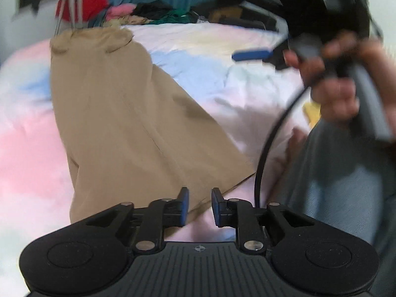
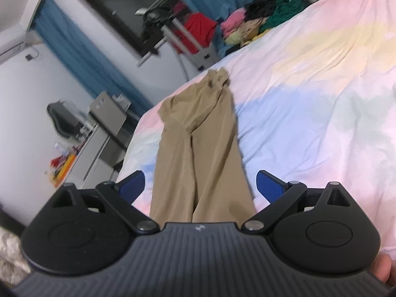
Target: Fold clothes
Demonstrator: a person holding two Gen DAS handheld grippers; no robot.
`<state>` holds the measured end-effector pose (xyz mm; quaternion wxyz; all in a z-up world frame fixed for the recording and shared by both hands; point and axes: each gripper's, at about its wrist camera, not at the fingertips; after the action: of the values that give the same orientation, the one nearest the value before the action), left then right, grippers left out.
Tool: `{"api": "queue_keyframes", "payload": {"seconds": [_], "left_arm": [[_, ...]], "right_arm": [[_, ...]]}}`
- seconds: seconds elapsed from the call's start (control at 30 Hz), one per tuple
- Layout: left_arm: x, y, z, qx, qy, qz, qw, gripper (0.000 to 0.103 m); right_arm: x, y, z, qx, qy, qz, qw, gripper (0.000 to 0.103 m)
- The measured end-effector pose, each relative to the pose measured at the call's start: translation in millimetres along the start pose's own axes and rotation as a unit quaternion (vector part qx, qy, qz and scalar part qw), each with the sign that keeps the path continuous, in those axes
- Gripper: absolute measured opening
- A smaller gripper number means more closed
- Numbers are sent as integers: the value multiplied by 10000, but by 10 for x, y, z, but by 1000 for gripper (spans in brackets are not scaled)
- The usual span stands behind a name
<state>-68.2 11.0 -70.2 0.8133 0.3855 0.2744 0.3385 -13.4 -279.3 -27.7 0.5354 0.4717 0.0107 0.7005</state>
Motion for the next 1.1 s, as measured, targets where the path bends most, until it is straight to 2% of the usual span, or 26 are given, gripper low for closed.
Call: {"api": "queue_keyframes", "payload": {"seconds": [0.07,0.13,0.2,0.27,0.33,0.37,0.4,0.5,0.57,0.67,0.77,0.83,0.97,1.03,1.07,1.1], "left_arm": [[166,137,-28,-189,416,-299,9985,51],[355,256,-44,-433,976,-558,9927,54],[586,379,-78,-717,1581,-673,9825,62],[813,493,-110,-979,2169,-771,9682,67],[972,459,-109,-925,2593,-643,9592,69],[1052,442,-108,-896,2802,-579,9540,70],[1131,426,-108,-868,3011,-514,9482,70],[1365,373,-107,-771,3613,-327,9287,71],[1443,290,-113,-559,3763,-345,9242,71],[1452,241,-103,-367,3773,-471,9241,72],[1426,233,-191,-305,3794,-872,9206,73],[1409,235,-216,-214,3814,-1059,9181,70],[1320,228,-232,1,3628,-1114,9252,67],[1276,220,-237,129,3530,-1090,9291,62],[1258,218,-237,190,3486,-1051,9312,58],[1263,210,-235,225,3494,-987,9315,50]], "right_arm": [[-19,-40,-4,191,-1,110,9998,98],[-40,-99,-19,405,-25,158,9991,98],[-80,-166,-46,620,-97,157,9979,97],[-145,-239,-84,862,-247,135,9959,97],[-221,-310,-128,1098,-426,88,9930,93],[-251,-342,-151,1204,-483,43,9915,81],[-278,-371,-170,1281,-541,-43,9903,73],[-363,-456,-211,1449,-795,-162,9861,72],[-407,-518,-247,1571,-938,-302,9827,68],[-459,-593,-310,1798,-1086,-394,9769,68],[-488,-645,-365,2034,-1195,-298,9713,68],[-500,-650,-406,2163,-1274,-227,9677,68],[-436,-654,-546,2550,-1215,-151,9592,67],[-358,-597,-585,2644,-1060,-207,9584,63],[-319,-568,-604,2690,-982,-235,9578,57],[-280,-539,-624,2737,-904,-263,9572,46]]}}
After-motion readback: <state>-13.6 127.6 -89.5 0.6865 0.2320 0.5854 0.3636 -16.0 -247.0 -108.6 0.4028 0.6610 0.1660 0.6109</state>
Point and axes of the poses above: each gripper's, at about its wrist camera, not at the fingertips, and y roughly against the way its jaws point, x to its left, z to its top, and after that the axes turned 7 degrees about x, right-handed
